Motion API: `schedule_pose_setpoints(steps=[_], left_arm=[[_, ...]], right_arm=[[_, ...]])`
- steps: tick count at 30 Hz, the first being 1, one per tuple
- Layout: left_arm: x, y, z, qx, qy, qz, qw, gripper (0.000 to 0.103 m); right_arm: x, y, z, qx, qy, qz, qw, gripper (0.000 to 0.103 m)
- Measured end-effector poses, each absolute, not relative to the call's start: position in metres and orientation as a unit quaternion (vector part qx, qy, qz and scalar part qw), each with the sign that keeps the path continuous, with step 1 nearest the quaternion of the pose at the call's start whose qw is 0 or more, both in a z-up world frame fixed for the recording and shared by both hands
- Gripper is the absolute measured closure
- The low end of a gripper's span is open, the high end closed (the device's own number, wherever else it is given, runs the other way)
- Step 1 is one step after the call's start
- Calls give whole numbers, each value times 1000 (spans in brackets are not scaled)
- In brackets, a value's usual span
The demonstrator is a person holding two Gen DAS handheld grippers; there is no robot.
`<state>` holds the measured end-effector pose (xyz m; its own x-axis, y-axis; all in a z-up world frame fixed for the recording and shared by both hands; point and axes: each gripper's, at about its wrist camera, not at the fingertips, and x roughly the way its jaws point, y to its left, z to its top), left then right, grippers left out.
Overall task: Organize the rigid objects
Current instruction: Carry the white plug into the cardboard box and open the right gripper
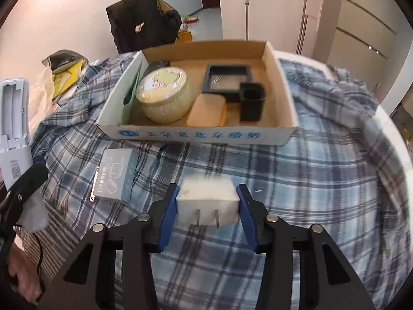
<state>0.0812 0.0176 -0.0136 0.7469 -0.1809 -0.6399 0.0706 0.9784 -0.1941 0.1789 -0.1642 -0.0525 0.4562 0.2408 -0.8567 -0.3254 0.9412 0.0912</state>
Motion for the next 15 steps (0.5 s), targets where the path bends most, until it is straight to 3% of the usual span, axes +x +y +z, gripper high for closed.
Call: schedule_pose_setpoints(steps=[15], left_arm=[[87,11,21,-66,342,-63,935,85]], right_arm=[[202,-188,9,-19,412,137,901,59]])
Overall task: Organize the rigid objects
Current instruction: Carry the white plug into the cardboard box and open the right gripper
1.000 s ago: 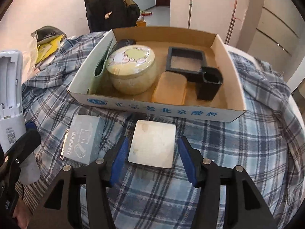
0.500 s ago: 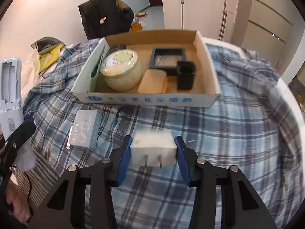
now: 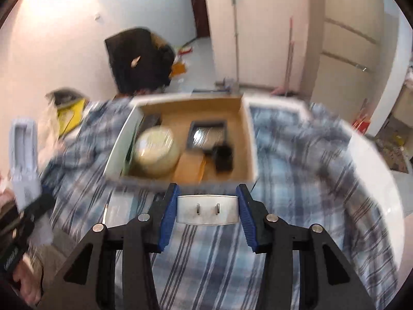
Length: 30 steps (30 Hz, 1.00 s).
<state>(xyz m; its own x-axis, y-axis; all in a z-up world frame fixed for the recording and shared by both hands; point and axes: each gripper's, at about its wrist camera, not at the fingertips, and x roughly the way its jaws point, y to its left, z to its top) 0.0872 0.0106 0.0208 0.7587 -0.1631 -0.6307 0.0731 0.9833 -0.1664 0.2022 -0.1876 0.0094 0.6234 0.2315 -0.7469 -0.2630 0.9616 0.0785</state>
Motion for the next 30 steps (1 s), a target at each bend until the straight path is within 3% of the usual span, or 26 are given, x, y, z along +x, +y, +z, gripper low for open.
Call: schedule_pose_setpoints(steps=[7,25,27,30], left_arm=[[100,9,35,-62,329,-59,940,85],[116,6,32,-60,340,-57,937,85],[118,4,33,-57,341,-56,937,85],[120,-1,36,-56,339,-56,938,85]], right_arm=[[248,-179,-3,-13,439,121,890,59],[274,-181,-53,-2,486,123,865,58],[273,-183,-49,1,480,126,868,45],[268,-189,-34,7,451,122,884,43]])
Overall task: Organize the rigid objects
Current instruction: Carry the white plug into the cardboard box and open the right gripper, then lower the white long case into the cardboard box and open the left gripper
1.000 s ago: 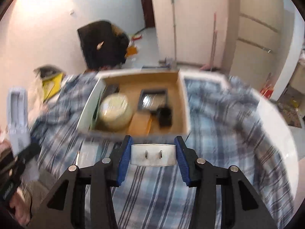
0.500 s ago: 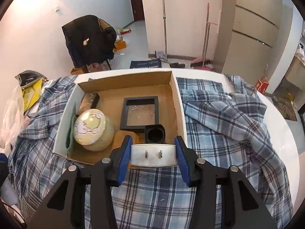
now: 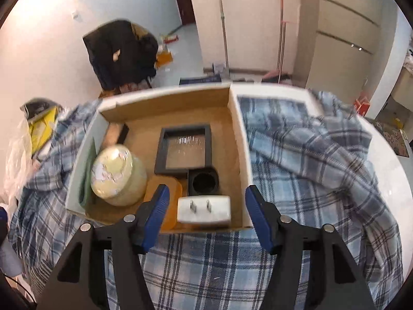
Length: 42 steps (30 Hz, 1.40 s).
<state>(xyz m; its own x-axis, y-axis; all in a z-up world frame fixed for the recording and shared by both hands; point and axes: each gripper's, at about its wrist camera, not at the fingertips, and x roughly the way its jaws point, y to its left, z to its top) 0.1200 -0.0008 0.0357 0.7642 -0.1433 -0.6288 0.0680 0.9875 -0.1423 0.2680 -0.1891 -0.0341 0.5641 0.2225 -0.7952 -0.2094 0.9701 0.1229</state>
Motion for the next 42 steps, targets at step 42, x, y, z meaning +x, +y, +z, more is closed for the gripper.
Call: schedule_pose_setpoints(steps=[42], left_arm=[[309,-89,-63,-83,470,-71,876,85]], right_arm=[[294,-248,-43,38,424,56,903,43]])
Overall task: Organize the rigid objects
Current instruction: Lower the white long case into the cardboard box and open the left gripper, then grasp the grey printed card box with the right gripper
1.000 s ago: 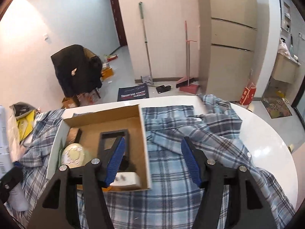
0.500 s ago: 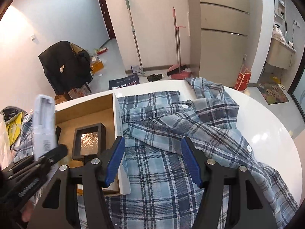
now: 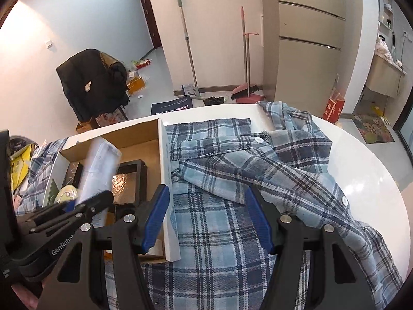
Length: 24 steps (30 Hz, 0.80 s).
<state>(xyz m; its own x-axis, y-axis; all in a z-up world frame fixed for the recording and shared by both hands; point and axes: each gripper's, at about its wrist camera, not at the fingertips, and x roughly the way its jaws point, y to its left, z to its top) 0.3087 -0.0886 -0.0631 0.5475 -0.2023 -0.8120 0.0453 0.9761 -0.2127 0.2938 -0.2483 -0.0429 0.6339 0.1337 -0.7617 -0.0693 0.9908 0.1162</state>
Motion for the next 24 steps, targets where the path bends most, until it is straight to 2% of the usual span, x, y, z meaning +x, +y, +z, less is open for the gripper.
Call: schedule_pose_setpoints(steps=[3,5,7,11,16,18,23,24], left_arm=[[302,-83,-52,-84,464,-73,879,77],[293,-73,-40,-86,451,-69,886,64],[283,-64,-27,-81,430,-62,897,43],[252,-50,1,-46,382,-43,922,40],[198,-29,42,-15,299,-16,954,30],[175,-17,58,-13,251,-3,968,20],[121,6,87,-15,171,-13,985,17],[116,8,89,-18,170,-17,985,13]], right_arm=[[291,-248,-40,39,420,56,905,43],[289,-249,-37,41,418,56,906,43],[287,-248,-33,45,415,58,907,43],[277,-241,-19,41,402,70,912,43],[250,-228,15,34,364,96,926,42],[237,-223,29,33,348,107,931,40],[200,-212,59,25,309,127,942,40],[192,-209,64,23,303,128,944,40]])
